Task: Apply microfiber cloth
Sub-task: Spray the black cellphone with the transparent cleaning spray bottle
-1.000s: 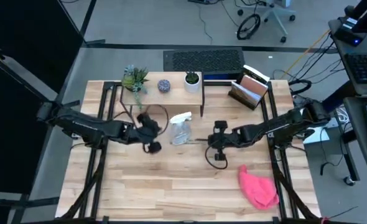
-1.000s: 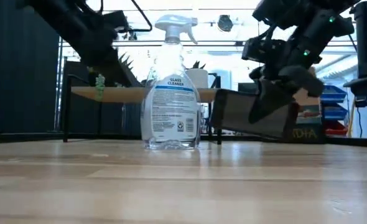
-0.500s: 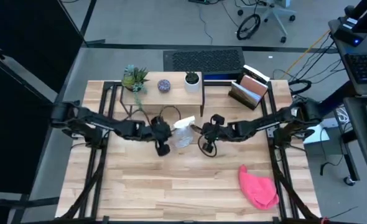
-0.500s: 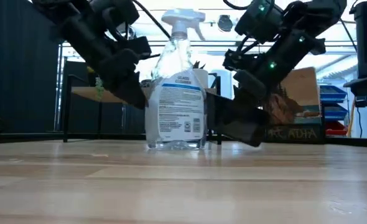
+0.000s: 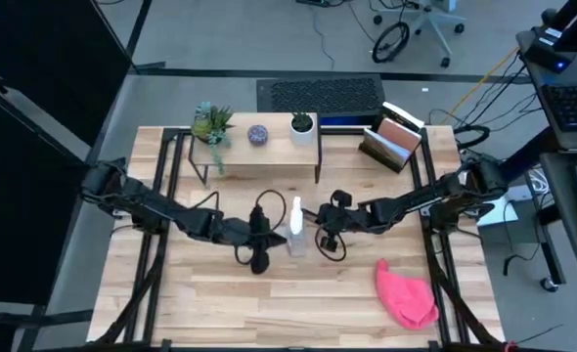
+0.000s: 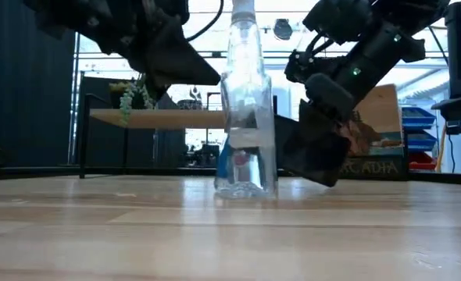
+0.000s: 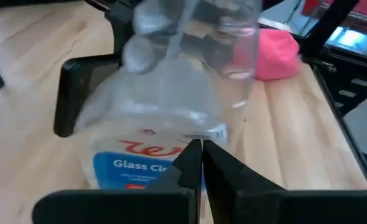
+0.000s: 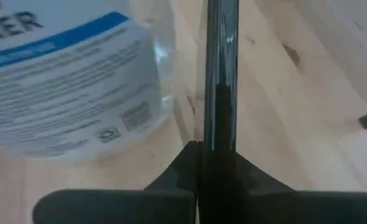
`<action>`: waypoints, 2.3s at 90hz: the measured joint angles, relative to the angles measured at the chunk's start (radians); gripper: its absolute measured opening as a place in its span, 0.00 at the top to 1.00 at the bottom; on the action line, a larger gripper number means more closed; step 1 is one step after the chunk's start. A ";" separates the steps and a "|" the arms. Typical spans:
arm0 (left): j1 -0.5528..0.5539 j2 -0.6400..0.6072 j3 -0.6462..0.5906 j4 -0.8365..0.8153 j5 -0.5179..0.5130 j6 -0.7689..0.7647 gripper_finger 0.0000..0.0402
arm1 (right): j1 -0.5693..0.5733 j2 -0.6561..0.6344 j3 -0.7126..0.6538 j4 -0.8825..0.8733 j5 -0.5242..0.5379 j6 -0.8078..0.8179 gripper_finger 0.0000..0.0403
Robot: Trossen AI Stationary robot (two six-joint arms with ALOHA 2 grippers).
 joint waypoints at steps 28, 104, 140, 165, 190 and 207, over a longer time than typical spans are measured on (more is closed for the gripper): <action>0.005 -0.024 0.005 -0.051 0.000 -0.002 1.00 | -0.002 -0.144 0.000 -0.199 0.015 -0.042 0.98; 0.107 -0.139 0.182 -0.251 0.224 0.066 0.25 | -0.011 -0.382 0.002 -0.319 0.070 -0.093 0.98; 0.110 -0.138 0.183 -0.265 0.225 0.122 0.23 | -0.011 -0.382 0.002 -0.326 0.090 -0.093 0.98; 0.111 -0.138 0.183 -0.267 0.126 0.179 0.07 | -0.011 -0.382 0.002 -0.326 0.090 -0.090 0.98; 0.110 -0.138 0.182 -0.282 0.121 0.208 0.06 | -0.011 -0.382 0.002 -0.334 0.091 -0.092 0.98; 0.112 -0.138 0.182 -0.313 0.117 0.235 0.07 | -0.011 -0.382 0.002 -0.334 0.093 -0.121 0.98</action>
